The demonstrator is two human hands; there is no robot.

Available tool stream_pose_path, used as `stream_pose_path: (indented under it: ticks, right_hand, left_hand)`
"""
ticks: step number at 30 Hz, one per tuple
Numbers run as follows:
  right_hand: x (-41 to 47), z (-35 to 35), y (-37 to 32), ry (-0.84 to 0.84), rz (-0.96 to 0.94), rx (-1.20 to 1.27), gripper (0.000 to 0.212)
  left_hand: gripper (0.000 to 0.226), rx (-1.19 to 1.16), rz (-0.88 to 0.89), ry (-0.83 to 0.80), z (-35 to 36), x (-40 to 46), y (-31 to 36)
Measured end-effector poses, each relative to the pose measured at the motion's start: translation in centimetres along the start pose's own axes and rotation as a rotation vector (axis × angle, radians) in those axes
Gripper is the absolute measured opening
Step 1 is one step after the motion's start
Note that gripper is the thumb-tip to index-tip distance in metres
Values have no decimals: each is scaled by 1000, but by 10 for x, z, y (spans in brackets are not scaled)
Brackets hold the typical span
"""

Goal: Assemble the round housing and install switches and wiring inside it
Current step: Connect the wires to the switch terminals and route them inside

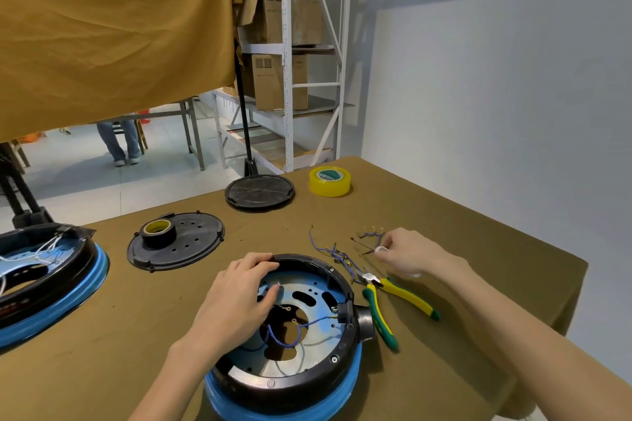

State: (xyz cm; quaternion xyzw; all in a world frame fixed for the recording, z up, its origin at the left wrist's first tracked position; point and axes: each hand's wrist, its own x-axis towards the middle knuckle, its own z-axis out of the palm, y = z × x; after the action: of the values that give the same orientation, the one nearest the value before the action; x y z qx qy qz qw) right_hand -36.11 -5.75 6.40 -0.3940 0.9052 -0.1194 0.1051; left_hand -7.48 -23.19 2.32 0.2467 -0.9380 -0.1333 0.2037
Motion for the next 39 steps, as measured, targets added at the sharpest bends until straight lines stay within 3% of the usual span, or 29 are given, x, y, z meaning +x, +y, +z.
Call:
stream_pose_path:
  ticks: [2, 6, 20, 26, 31, 35, 39]
  right_hand:
    - [1, 13, 11, 128, 19, -96, 27]
    - [-2, 32, 34, 239, 1, -24, 26]
    - [-32, 28, 42, 204, 12, 20, 27]
    - [-31, 16, 40, -13, 127, -22, 27]
    - [-14, 18, 0, 201, -36, 157, 20]
    - [12, 34, -51, 66, -116, 164, 36]
    - [33, 45, -62, 40, -39, 6, 17]
  left_hand:
    - [44, 10, -10, 0, -1, -2, 1]
    - [44, 17, -28, 11, -2, -5, 2]
    - [43, 28, -49, 3, -3, -6, 3]
    - [42, 28, -46, 0, -3, -6, 3]
    - [40, 31, -39, 3, -2, -6, 3]
    - [39, 13, -38, 1, -3, -8, 3]
    - [39, 4, -36, -1, -4, -8, 3]
